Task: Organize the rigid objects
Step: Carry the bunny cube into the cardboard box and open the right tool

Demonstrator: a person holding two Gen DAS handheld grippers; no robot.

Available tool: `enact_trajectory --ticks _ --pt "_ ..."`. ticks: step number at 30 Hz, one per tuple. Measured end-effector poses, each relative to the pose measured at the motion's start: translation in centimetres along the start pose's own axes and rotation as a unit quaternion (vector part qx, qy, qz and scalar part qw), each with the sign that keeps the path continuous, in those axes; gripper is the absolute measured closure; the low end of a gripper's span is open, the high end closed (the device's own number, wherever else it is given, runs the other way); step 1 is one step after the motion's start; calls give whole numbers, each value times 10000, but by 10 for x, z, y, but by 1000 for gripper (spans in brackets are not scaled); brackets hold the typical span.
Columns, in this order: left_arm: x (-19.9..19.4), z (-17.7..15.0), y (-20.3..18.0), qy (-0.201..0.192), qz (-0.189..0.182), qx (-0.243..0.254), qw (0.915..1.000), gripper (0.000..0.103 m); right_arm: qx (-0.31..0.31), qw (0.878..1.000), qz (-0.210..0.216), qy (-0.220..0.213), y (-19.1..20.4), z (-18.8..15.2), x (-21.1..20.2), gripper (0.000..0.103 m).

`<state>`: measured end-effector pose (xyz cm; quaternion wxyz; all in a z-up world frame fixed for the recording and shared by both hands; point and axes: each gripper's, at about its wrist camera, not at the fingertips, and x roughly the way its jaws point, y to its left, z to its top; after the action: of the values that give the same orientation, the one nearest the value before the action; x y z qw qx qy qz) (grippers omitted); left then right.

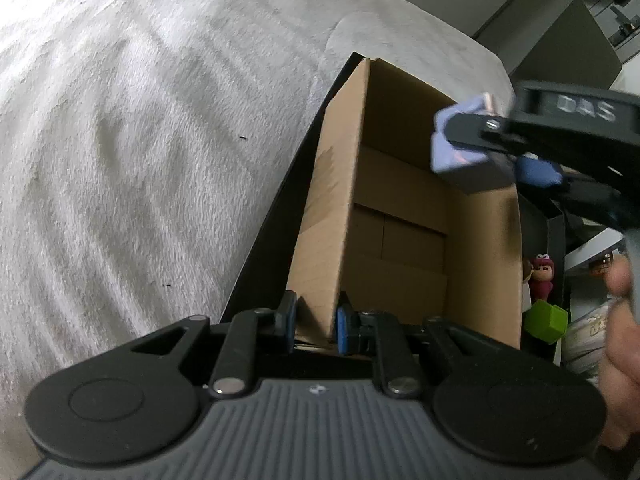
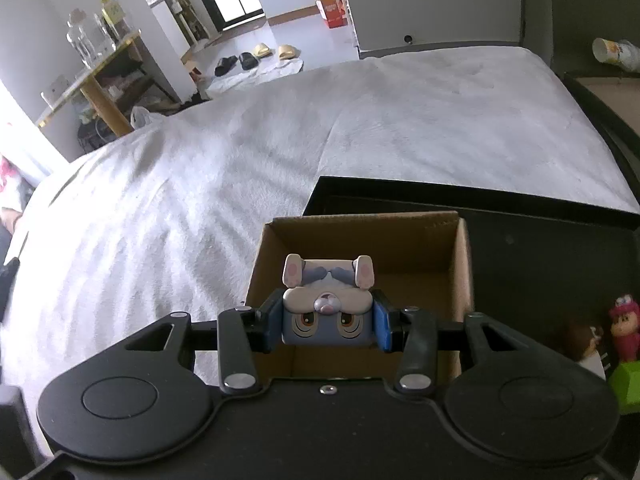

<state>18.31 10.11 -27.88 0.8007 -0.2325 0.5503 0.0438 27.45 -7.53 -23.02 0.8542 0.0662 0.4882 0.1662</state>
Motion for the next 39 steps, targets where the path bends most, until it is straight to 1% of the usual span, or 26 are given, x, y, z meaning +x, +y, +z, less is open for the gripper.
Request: enact_trajectory --ticks 6,10,14,18,21,22,23,25,27,32,34,39 --pt "0 0 1 2 -17 -9 10000 85 -14 9999 -46 148 3 5 22 59" --pt "-1 0 2 -20 -8 -31 10000 85 99 9996 231 125 -1 5 27 55" --pt "2 1 3 -12 -61 -75 10000 84 172 9995 217 172 -5 2 18 53" --pt "3 2 2 -27 -85 -41 10000 84 211 9993 205 232 -11 -4 6 43" --pt "4 3 4 -31 -141 15 9999 84 226 9994 206 184 -16 -7 -6 41" --pt "3 2 5 -43 -157 53 9999 84 229 9994 204 159 -18 -8 -13 39" --pt "2 1 6 -50 -182 108 9998 84 238 9994 203 134 -20 -8 -16 37" --pt "3 1 5 -72 -216 235 9995 84 252 9995 208 25 -27 -11 -31 27" --pt "4 1 2 -76 -173 447 9988 84 236 9996 155 -58 -32 -13 -41 21" --pt "3 -3 -13 -131 0 1098 9939 83 343 9993 110 -139 -52 -22 -64 19" --pt "3 -3 -17 -121 59 1252 9920 82 366 9992 52 -175 -60 -28 -72 18" --pt "3 -3 -27 -72 263 1753 9841 80 467 9986 -111 -233 -83 -43 -89 17"
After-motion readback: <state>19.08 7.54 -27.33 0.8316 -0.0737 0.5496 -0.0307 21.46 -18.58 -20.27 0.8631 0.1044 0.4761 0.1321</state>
